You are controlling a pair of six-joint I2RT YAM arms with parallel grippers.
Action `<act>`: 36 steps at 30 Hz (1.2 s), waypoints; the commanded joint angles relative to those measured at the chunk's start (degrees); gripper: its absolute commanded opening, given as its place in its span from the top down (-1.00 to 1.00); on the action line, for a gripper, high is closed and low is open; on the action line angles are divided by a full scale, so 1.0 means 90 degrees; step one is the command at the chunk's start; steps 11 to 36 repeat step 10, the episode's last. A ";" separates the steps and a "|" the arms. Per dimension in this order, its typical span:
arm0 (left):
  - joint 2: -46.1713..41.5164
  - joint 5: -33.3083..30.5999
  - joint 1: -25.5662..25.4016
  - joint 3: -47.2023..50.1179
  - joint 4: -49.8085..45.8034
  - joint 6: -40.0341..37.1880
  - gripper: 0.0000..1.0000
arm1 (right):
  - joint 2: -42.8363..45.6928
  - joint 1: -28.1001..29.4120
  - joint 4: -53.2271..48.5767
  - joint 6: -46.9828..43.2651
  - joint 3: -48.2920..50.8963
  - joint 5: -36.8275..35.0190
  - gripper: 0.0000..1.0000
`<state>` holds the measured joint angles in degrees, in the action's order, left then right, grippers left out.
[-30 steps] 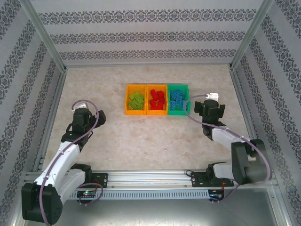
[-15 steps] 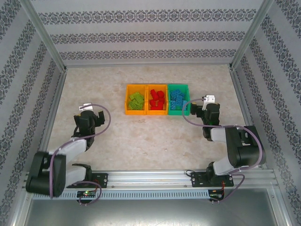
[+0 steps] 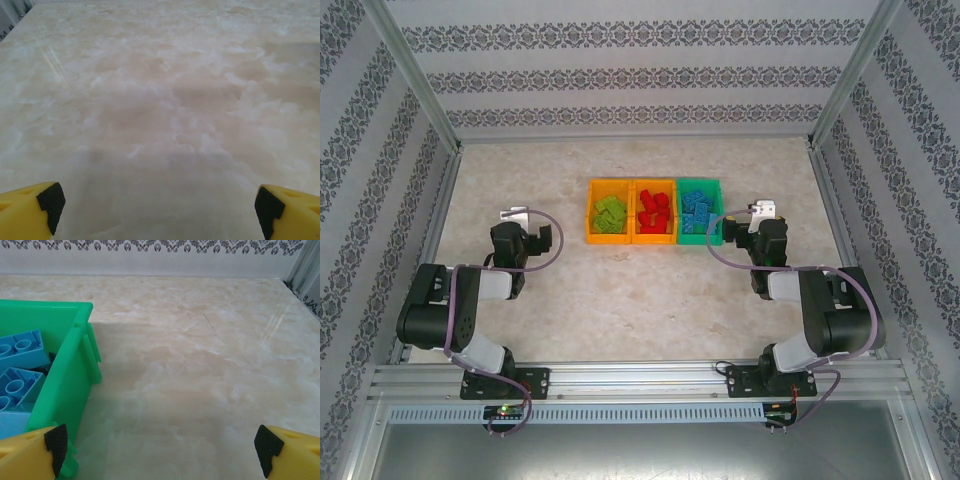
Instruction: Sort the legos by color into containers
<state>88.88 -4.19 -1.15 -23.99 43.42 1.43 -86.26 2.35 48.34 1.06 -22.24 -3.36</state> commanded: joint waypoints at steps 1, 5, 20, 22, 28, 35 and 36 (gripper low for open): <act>0.0059 0.0255 0.0071 0.0043 0.0493 -0.0091 -0.99 | 0.0019 -0.0077 0.0215 -0.0002 0.0000 0.0065 -0.96; 0.0060 0.0260 0.0074 0.0051 0.0505 -0.0091 -0.99 | 0.0009 -0.0080 0.0196 -0.0012 -0.0019 0.0051 -0.96; 0.0061 0.0260 0.0070 0.0048 0.0492 -0.0089 -0.99 | 0.0019 -0.0063 0.0244 0.0059 0.0010 -0.0183 -0.96; 0.0061 0.0260 0.0070 0.0048 0.0492 -0.0089 -0.99 | 0.0019 -0.0063 0.0244 0.0059 0.0010 -0.0183 -0.96; 0.0061 0.0260 0.0070 0.0048 0.0492 -0.0089 -0.99 | 0.0019 -0.0063 0.0244 0.0059 0.0010 -0.0183 -0.96; 0.0061 0.0260 0.0070 0.0048 0.0492 -0.0089 -0.99 | 0.0019 -0.0063 0.0244 0.0059 0.0010 -0.0183 -0.96; 0.0061 0.0260 0.0070 0.0048 0.0492 -0.0089 -0.99 | 0.0019 -0.0063 0.0244 0.0059 0.0010 -0.0183 -0.96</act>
